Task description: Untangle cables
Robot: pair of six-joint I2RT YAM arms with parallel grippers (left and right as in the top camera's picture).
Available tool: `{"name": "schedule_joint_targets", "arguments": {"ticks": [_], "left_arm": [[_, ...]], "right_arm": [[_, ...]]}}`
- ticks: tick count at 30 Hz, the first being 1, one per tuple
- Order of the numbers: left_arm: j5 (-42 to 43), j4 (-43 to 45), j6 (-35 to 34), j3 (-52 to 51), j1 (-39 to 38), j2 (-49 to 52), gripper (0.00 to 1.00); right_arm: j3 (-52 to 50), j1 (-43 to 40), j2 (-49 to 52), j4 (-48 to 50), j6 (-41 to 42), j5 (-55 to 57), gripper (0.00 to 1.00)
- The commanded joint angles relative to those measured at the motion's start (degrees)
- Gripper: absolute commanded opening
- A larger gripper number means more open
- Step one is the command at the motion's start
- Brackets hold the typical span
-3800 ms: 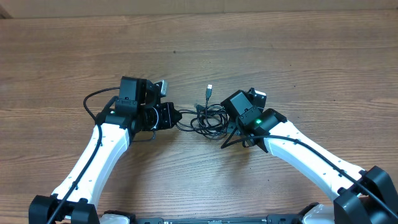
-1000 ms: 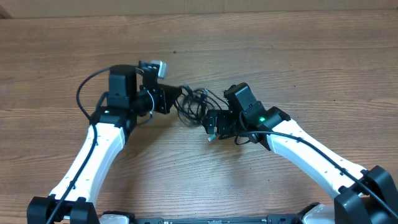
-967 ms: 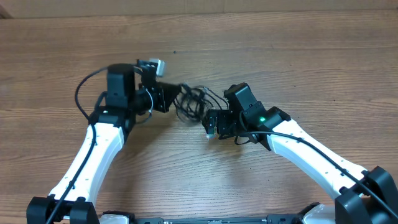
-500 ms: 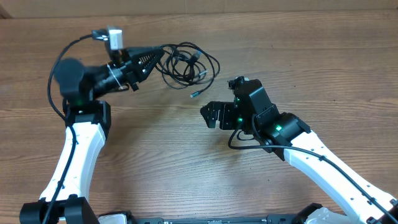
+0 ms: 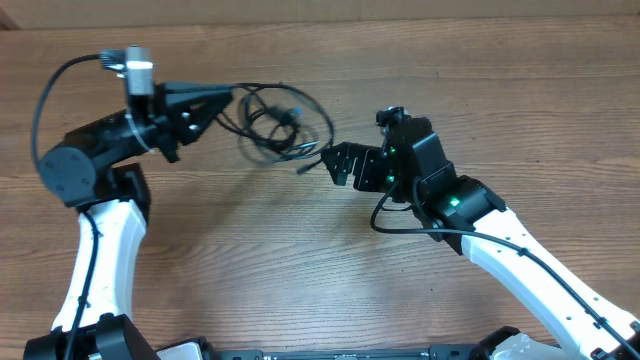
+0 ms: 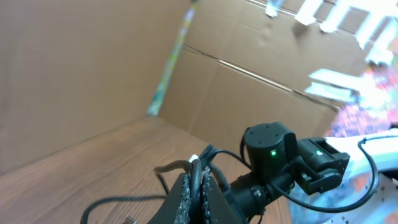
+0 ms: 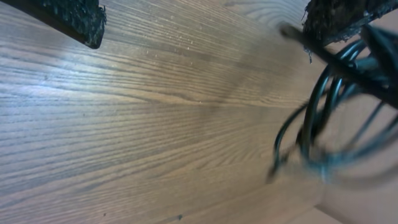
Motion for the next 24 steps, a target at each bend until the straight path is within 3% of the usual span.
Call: {"name": "schedule_joint_targets", "arguments": {"ticks": [1,11,24], "left_arm": [[0.35,0.48,-6.47,0.96,1.86,-0.79,0.04],[2.91,0.48,-5.79,0.96,1.75,-0.79,0.04],[-1.95,0.31,-10.01,0.96,1.07,-0.79,0.04]], "right_arm": [[-0.07,-1.60,-2.08,0.90,0.57,-1.20,1.00],[-0.07,-3.15,-2.08,6.75,0.94,-6.86,1.00],[-0.09,-3.15,-2.08,7.45,6.56,-4.94,1.00]]}}
